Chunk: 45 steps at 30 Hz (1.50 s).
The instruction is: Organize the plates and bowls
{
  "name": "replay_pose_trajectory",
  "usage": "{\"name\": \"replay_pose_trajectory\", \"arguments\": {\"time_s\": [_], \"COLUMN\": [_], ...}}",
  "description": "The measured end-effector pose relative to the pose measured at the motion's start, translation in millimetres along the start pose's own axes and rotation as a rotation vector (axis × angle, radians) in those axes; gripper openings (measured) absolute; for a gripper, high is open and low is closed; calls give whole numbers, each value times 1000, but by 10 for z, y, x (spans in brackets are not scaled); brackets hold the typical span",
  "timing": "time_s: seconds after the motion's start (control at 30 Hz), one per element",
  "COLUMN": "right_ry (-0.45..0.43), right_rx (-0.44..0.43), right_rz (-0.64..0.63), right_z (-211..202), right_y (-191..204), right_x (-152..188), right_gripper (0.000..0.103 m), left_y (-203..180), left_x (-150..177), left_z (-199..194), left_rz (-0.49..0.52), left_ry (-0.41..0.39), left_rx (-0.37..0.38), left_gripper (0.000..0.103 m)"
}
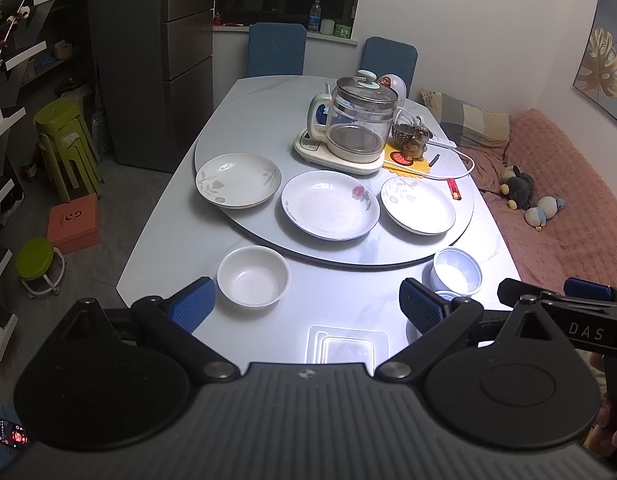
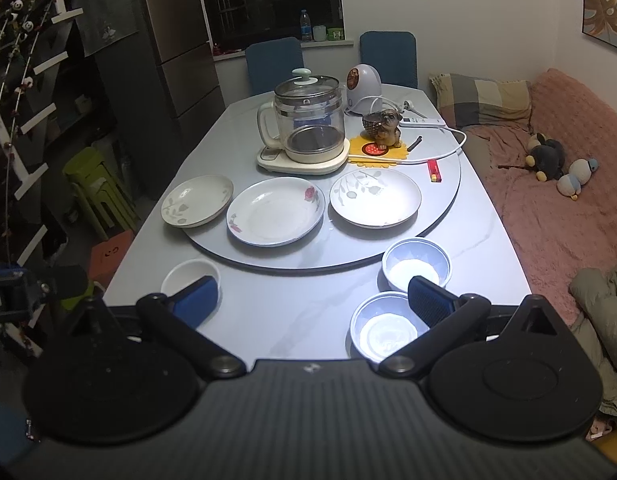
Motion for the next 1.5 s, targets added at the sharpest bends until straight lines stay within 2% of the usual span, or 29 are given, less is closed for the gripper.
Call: {"name": "replay_pose_trajectory", "arguments": {"time_s": [0.93, 1.2, 1.5], "right_ry": [-2, -1, -8], "right_rx": [-19, -58, -146], "right_rz": [-4, -11, -48], "right_z": [-49, -73, -54], "right_y": [31, -17, -60], "right_x": [35, 62, -25], "right_gripper": [103, 103, 103], "left_y": [29, -44, -97], "left_x": [68, 143, 165], "left_z": [-19, -63, -136], "left_rz": [-32, -48, -101], "left_ry": [2, 5, -13], "left_rx": [0, -9, -49], "left_gripper": [100, 100, 100]}}
Point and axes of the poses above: each gripper's, at about its wrist camera, not at the fingertips, and z roughly the way its jaws point, y to its left, x to its underside, the point moved 7 cm from there along z, roughly the way its jaws point, and after that the axes turned 10 degrees about y, right-handed, at the moved point
